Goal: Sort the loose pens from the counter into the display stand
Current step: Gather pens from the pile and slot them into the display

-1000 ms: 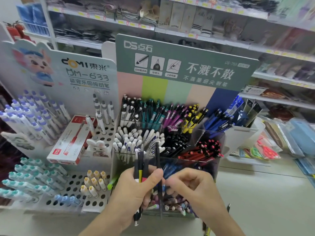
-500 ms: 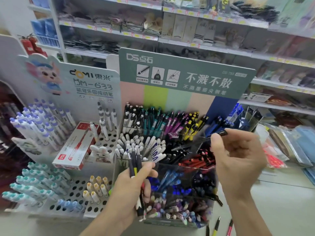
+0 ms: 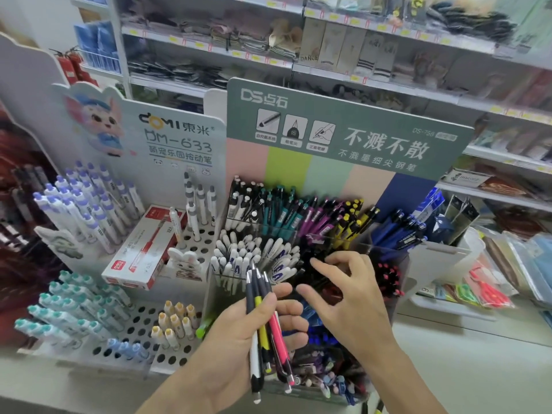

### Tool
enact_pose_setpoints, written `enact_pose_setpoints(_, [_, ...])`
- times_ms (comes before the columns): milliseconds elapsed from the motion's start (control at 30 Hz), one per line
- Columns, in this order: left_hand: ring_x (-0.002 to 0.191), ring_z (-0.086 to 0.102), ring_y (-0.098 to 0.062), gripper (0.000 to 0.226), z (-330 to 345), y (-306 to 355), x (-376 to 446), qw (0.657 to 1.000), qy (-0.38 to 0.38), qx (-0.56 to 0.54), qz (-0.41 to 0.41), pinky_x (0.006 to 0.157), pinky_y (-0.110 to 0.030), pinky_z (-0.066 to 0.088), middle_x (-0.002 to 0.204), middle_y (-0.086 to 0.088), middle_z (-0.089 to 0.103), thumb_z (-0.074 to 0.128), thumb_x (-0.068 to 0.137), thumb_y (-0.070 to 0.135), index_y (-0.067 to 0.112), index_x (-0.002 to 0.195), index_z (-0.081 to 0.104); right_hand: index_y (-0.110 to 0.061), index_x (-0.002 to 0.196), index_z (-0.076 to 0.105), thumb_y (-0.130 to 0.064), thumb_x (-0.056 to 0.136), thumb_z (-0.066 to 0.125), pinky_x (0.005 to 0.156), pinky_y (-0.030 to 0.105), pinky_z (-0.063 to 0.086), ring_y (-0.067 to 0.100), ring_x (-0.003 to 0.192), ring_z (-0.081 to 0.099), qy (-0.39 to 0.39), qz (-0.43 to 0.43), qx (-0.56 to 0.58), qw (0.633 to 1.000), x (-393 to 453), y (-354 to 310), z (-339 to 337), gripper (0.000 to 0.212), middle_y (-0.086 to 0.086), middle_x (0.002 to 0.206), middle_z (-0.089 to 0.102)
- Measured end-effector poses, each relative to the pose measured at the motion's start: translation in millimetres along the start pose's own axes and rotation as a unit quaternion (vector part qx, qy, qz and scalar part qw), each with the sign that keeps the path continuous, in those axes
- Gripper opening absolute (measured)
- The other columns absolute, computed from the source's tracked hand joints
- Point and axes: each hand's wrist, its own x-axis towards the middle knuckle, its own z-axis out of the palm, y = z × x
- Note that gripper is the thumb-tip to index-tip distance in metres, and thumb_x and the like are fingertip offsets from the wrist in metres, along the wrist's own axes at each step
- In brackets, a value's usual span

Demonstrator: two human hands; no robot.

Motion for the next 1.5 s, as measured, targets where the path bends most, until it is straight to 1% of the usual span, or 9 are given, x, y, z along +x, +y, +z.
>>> enact_pose_setpoints(133, [0.068, 0.062, -0.030, 0.037, 0, -2, 1, 1.000, -0.011, 0.004, -0.019, 0.060, -0.043, 0.058, 0.090, -0.019, 0.063, 0.060, 0.090, 0.020, 0.000, 0.121, 0.065, -0.012, 0.111, 0.076, -0.018, 0.082, 0.083, 0.091, 0.012, 0.042, 0.012, 0.094, 0.053, 0.071, 0.054, 0.008, 0.996, 9, -5, -2, 0.030, 0.000, 0.103, 0.056])
enact_pose_setpoints(233, [0.052, 0.050, -0.022, 0.044, -1, -6, 4, 1.000, 0.025, 0.005, -0.007, 0.048, -0.034, 0.047, 0.076, -0.014, 0.056, 0.060, 0.088, 0.027, -0.002, 0.122, 0.057, -0.016, 0.099, 0.072, -0.017, 0.087, 0.077, 0.072, 0.018, 0.048, 0.010, 0.076, 0.057, 0.098, 0.078, 0.121, 0.985, 10, -33, -20, 0.014, -0.005, 0.091, 0.058])
enact_pose_setpoints(333, [0.063, 0.062, -0.028, 0.045, -5, -7, 7, 0.999, 0.040, 0.003, 0.002, 0.056, -0.039, 0.056, 0.082, -0.018, 0.063, 0.057, 0.090, 0.031, -0.002, 0.122, 0.059, -0.026, 0.078, 0.066, -0.027, 0.087, 0.078, 0.055, 0.029, 0.048, 0.016, 0.060, 0.060, -0.060, 0.139, 0.286, 0.946, 0, -65, -41, 0.015, -0.002, 0.070, 0.065])
enact_pose_setpoints(467, [0.088, 0.072, -0.032, 0.035, -10, -4, 7, 0.997, 0.063, -0.034, 0.033, 0.073, -0.040, 0.062, 0.096, -0.020, 0.071, 0.052, 0.095, 0.024, -0.001, 0.118, 0.061, -0.022, 0.074, 0.059, -0.031, 0.071, 0.088, 0.051, 0.021, 0.044, 0.009, 0.050, 0.056, -0.216, 0.192, 0.294, 0.911, -21, -80, -41, 0.031, -0.002, 0.063, 0.067])
enact_pose_setpoints(600, [0.099, 0.072, -0.036, 0.030, -11, -1, 7, 0.995, 0.066, -0.070, 0.036, 0.082, -0.047, 0.062, 0.103, -0.023, 0.071, 0.049, 0.098, 0.022, 0.000, 0.116, 0.059, -0.028, 0.079, 0.067, -0.016, 0.071, 0.089, 0.054, 0.018, 0.045, 0.006, 0.054, 0.057, -0.207, 0.223, 0.280, 0.910, -26, -84, -30, 0.027, -0.002, 0.070, 0.069])
enact_pose_setpoints(733, [0.108, 0.069, -0.040, 0.031, -12, 3, 4, 0.994, 0.035, -0.089, 0.044, 0.090, -0.057, 0.057, 0.111, -0.027, 0.069, 0.048, 0.095, 0.024, 0.003, 0.115, 0.060, -0.039, 0.088, 0.072, -0.053, 0.070, 0.085, 0.069, 0.033, 0.058, 0.013, 0.076, 0.069, -0.208, 0.257, 0.295, 0.896, -29, -81, -32, 0.026, -0.008, 0.085, 0.072])
enact_pose_setpoints(900, [0.105, 0.069, -0.043, 0.034, -10, 0, 5, 0.994, 0.037, -0.058, 0.085, 0.080, -0.048, 0.061, 0.111, -0.029, 0.070, 0.046, 0.099, 0.017, -0.002, 0.125, 0.054, -0.031, 0.087, 0.076, -0.038, 0.064, 0.089, 0.056, 0.031, 0.054, 0.024, 0.065, 0.066, -0.223, 0.356, 0.409, 0.810, -35, -83, -26, 0.027, 0.012, 0.079, 0.074])
enact_pose_setpoints(1300, [0.081, 0.071, -0.031, 0.028, -10, -9, 11, 0.994, 0.100, 0.016, 0.042, 0.074, -0.046, 0.060, 0.099, -0.017, 0.074, 0.049, 0.102, 0.021, 0.006, 0.118, 0.066, -0.021, 0.063, 0.071, -0.023, 0.056, 0.085, 0.055, 0.023, 0.051, 0.017, 0.055, 0.062, 0.003, 0.365, 0.415, 0.833, -46, -91, -21, 0.016, 0.013, 0.063, 0.068])
enact_pose_setpoints(1500, [0.073, 0.056, -0.021, 0.046, -11, -9, 20, 0.992, 0.080, -0.094, 0.019, 0.071, -0.036, 0.047, 0.088, -0.010, 0.059, 0.048, 0.097, 0.048, 0.009, 0.108, 0.068, -0.031, 0.072, 0.071, -0.006, 0.068, 0.093, 0.053, 0.024, 0.047, 0.016, 0.052, 0.062, -0.116, 0.337, 0.368, 0.859, -58, -94, -18, 0.033, 0.008, 0.063, 0.071])
